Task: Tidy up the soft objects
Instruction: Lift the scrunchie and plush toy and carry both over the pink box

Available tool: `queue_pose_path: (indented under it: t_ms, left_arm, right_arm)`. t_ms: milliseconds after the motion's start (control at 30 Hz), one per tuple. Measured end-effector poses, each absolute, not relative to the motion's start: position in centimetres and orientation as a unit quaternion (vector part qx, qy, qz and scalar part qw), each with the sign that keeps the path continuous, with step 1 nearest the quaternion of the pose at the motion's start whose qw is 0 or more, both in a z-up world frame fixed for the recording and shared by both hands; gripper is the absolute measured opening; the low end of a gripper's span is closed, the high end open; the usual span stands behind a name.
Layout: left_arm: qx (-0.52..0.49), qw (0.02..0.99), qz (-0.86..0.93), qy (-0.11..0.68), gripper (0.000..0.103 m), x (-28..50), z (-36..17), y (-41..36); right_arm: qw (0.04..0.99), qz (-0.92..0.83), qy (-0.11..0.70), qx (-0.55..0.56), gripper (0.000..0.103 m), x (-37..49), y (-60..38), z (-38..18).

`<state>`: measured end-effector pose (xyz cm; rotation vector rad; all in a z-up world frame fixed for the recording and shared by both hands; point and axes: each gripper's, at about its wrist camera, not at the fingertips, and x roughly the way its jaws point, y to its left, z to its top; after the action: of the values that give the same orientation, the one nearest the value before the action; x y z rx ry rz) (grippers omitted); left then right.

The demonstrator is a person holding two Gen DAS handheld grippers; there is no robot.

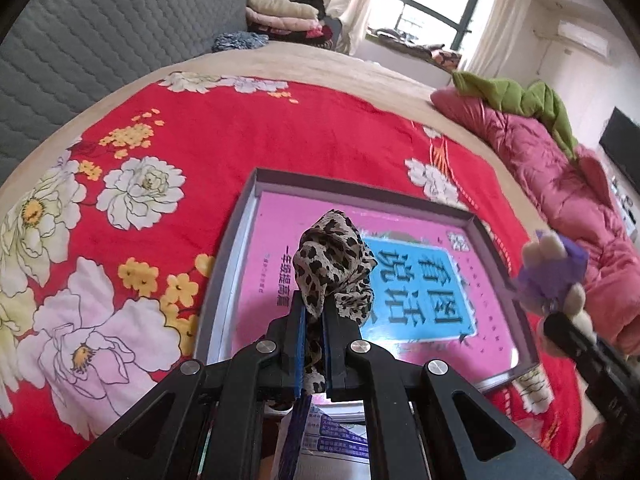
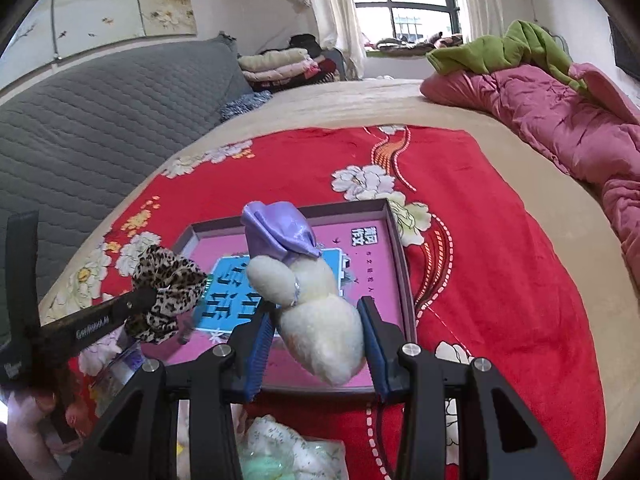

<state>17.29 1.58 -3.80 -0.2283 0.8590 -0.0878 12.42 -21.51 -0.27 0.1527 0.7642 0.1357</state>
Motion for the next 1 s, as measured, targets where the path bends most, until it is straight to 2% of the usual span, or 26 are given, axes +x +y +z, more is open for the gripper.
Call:
queue_pose_path:
  t_ms: [433,1000]
  left_arm:
    - [-0.107,0.889,-0.060,0.441,0.007,17.6,-5.8,1.4]
    - [-0.100,0.885,-0.059,0.452,0.009,17.3,-5.8,1.3]
  right_arm:
    - [0.892,0.006,0.448,0.063,0.042,14.3,-22.4,-3.9]
    - [0.896,-0.018,0.441,0.040,0.044,14.9,-21.9,-4.8]
